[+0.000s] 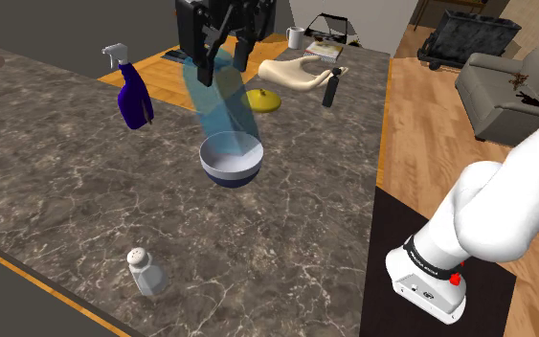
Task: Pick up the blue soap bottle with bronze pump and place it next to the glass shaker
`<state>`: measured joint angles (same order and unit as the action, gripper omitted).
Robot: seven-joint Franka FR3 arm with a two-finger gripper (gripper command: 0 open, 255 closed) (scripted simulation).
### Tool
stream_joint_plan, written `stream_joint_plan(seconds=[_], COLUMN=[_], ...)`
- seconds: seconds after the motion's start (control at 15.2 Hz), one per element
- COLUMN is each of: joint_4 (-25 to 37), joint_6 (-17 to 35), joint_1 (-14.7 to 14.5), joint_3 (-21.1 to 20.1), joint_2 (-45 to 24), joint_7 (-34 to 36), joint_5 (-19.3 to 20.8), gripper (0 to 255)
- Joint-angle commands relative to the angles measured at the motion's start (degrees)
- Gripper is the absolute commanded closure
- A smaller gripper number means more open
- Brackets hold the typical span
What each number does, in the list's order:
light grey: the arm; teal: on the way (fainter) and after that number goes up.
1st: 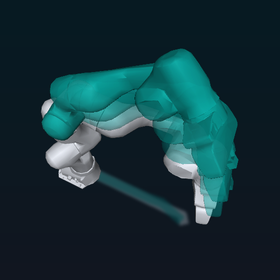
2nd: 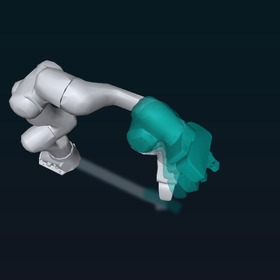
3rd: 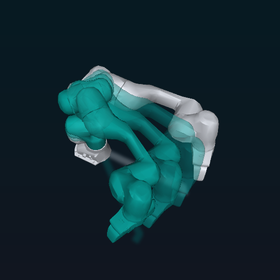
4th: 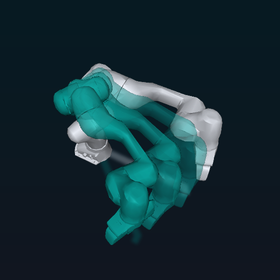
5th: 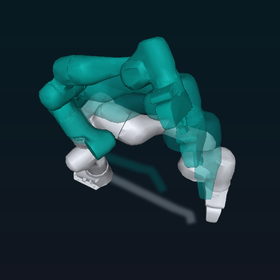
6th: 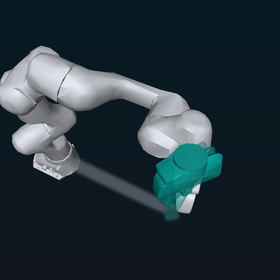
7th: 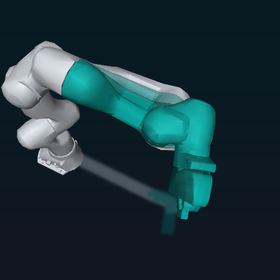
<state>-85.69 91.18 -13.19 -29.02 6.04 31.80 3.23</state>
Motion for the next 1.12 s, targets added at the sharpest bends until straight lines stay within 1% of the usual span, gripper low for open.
stream_joint_plan(seconds=[0.0, 0.2, 0.33, 0.46, 0.53, 1.06], joint_4=[4.6, 11.5, 17.1, 23.9, 25.4, 12.8], joint_6=[-0.8, -2.2, -3.8, -6.0, -6.5, 2.2], joint_1=[-1.4, -4.6, -7.7, -11.8, -12.9, -9.3], joint_3=[-2.6, -5.4, -6.7, -7.3, -7.1, -7.0], joint_2=[-4.8, -12.1, -17.5, -23.5, -24.7, -20.1], joint_7=[3.7, 8.6, 11.6, 14.1, 14.5, 14.7], joint_5=[2.9, 8.0, 11.9, 16.0, 16.8, 13.7], gripper=[255, 255, 255, 255, 255, 255])
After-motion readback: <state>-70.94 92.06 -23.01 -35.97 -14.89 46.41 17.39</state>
